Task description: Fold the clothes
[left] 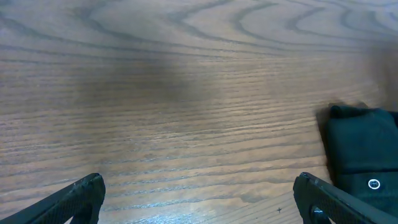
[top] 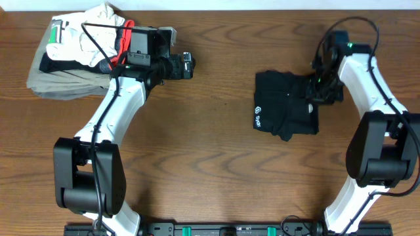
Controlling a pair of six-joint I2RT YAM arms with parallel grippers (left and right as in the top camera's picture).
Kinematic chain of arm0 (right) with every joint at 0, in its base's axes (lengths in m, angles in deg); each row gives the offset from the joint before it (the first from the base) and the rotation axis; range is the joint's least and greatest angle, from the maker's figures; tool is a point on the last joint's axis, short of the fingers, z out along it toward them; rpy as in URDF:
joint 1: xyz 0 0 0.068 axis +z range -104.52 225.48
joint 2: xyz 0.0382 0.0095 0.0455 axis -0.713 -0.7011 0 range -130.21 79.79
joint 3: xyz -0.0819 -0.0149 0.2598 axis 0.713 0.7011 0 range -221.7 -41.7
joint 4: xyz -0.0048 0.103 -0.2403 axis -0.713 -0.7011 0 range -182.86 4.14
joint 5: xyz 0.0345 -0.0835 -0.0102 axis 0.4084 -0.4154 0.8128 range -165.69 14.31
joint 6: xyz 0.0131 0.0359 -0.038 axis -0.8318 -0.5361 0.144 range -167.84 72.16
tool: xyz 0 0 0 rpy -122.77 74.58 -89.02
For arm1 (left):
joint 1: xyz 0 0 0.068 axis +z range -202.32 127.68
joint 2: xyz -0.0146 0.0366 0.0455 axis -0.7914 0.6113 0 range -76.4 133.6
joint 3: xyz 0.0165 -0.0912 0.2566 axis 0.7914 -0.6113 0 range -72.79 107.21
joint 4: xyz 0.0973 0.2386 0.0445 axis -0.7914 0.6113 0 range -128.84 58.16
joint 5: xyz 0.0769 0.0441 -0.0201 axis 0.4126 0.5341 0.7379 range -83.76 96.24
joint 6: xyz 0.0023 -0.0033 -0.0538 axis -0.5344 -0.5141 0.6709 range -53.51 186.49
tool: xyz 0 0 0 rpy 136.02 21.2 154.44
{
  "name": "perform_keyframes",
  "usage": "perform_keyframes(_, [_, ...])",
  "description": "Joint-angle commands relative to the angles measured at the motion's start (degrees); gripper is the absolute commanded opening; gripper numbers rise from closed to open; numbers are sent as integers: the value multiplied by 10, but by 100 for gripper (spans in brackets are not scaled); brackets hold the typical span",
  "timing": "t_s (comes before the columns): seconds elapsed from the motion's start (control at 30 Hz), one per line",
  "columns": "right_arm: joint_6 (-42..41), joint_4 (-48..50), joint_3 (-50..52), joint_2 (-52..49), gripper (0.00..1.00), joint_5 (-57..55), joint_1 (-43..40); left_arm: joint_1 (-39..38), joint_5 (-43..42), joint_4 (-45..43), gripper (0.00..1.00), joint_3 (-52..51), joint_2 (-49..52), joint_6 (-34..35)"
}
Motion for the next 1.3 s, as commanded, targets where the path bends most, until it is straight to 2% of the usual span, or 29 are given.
perform_keyframes(0.0, [-33, 32, 48, 11, 34, 4, -23, 1, 7, 0, 98, 4, -5, -3])
perform_keyframes(0.1, [-41, 52, 67, 11, 41, 13, -47, 1, 7, 0, 98, 4, -5, -3])
perform_keyframes(0.47, [29, 30, 28, 12, 40, 86, -69, 1, 7, 0, 98, 4, -5, -11])
perform_keyframes(0.67, [92, 25, 20, 12, 61, 115, -70, 1, 7, 0, 98, 4, -5, -15])
perform_keyframes(0.87, [97, -32, -46, 21, 60, 127, -95, -5, 5, 0, 98, 4, -8, -33])
perform_keyframes(0.93, [94, -62, -81, 28, 69, 130, -106, -14, 5, 1, 98, 5, -14, -34])
perform_keyframes(1.03, [87, -116, -142, 35, 94, 131, -125, -38, 5, 17, 98, 18, -21, -34])
perform_keyframes(1.1, [77, -135, -171, 35, 99, 131, -137, -63, 8, 37, 98, 37, -21, -34])
perform_keyframes(1.2, [76, -133, -176, 34, 97, 133, -146, -104, 53, 50, 98, 51, -21, -33])
perform_keyframes(1.23, [74, -131, -172, 33, 84, 133, -148, -115, 69, 50, 98, 52, -21, -32])
perform_keyframes(1.27, [70, -125, -166, 32, 64, 137, -147, -126, 87, 51, 98, 52, -21, -23])
